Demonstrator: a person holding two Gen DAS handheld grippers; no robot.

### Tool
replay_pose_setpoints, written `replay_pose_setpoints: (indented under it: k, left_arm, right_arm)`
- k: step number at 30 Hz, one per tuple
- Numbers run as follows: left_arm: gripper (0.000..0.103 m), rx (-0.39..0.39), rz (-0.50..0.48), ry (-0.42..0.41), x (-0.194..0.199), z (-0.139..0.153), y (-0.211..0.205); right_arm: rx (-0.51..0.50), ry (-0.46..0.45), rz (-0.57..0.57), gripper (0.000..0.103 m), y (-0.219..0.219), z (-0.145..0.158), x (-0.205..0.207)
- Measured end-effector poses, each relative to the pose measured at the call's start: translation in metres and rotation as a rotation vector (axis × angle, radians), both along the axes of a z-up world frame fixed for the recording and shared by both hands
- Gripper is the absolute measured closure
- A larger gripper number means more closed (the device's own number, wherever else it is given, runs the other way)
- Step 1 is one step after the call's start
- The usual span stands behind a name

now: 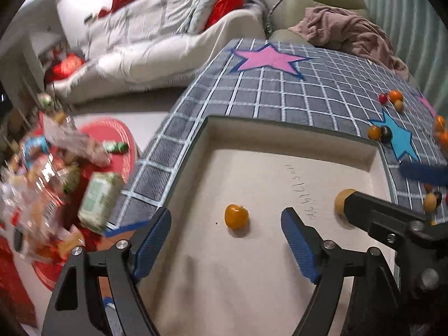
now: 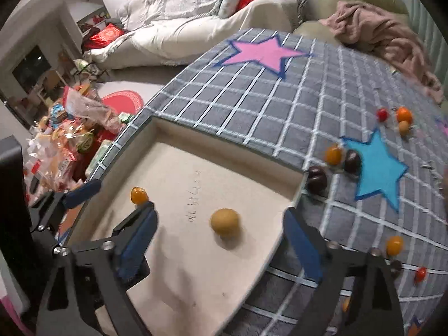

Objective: Organize fruits
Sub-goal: 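Withdraw both open tools from the tray back over the tablecloth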

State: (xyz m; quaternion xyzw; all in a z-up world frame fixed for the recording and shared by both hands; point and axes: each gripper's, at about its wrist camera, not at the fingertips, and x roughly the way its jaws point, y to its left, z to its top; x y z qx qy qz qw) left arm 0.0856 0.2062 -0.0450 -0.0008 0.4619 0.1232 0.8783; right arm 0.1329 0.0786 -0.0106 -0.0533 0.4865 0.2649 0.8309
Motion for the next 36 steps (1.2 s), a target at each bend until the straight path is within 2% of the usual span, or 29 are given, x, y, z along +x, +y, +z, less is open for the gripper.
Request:
replay_pose_setpoints:
  k: [4, 7, 11, 16, 21, 28, 36]
  left_arm:
    - [0.021, -0.019, -0.051, -0.032, -0.018, 0.015, -0.014]
    - [0.021, -0.027, -0.091, -0.053, -0.035, 0.024, -0.028]
    - [0.021, -0.051, -0.141, -0.060, -0.054, 0.030, -0.053]
    - [0.021, -0.075, -0.218, -0.056, -0.073, 0.034, -0.093]
    - [0.021, -0.053, -0.282, -0.063, -0.089, 0.037, -0.127]
    - [0.021, -0.026, -0.326, -0.039, -0.095, 0.036, -0.155]
    - [0.021, -0.009, -0.348, -0.006, -0.088, 0.032, -0.180]
  right_arm:
    - [0.025, -0.033, -0.008, 0.000, -0.021, 0.016, -0.018]
    - [0.051, -0.040, -0.066, 0.000, -0.052, 0.021, -0.035]
    - [0.082, -0.011, -0.159, 0.000, -0.094, 0.016, -0.052]
    - [0.068, 0.008, -0.246, 0.000, -0.141, 0.008, -0.073]
    - [0.054, 0.020, -0.316, 0.000, -0.188, 0.001, -0.094]
    - [0.071, 0.072, -0.433, 0.000, -0.246, -0.020, -0.109]
    - [0.087, 0.103, -0.474, 0.000, -0.271, -0.036, -0.113]
